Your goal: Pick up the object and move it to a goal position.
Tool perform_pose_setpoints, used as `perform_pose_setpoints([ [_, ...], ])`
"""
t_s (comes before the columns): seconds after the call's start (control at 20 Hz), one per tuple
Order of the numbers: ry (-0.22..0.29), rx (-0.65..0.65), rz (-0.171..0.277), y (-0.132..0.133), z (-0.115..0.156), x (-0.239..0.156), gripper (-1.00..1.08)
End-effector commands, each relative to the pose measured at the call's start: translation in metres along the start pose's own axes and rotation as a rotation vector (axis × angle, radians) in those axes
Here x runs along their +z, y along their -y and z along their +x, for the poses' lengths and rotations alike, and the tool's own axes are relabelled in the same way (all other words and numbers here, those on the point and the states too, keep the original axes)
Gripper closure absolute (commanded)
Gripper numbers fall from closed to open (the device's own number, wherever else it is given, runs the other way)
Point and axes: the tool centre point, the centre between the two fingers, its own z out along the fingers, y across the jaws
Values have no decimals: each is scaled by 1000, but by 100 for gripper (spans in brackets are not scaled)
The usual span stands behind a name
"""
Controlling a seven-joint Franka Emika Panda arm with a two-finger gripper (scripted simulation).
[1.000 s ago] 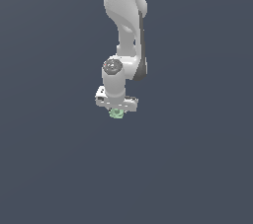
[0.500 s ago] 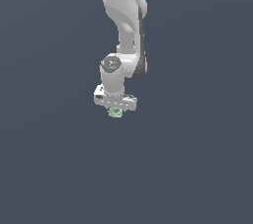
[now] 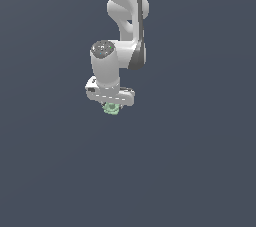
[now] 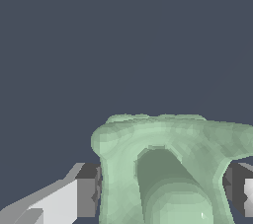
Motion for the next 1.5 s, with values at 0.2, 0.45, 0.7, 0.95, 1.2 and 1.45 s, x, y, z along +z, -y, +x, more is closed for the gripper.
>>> perform_pose_setpoints([
  [0.2, 0, 1, 0, -19, 15, -66, 108],
  [0.45, 0, 1, 0, -33, 28, -116, 108],
  [0.7, 0, 1, 0, -48, 41, -166, 108],
  [0.95, 0, 1, 0, -61, 54, -212, 108],
  [1.2, 0, 0, 0, -70, 65, -245, 108],
  [1.45, 0, 0, 0, -76, 72, -266, 108],
])
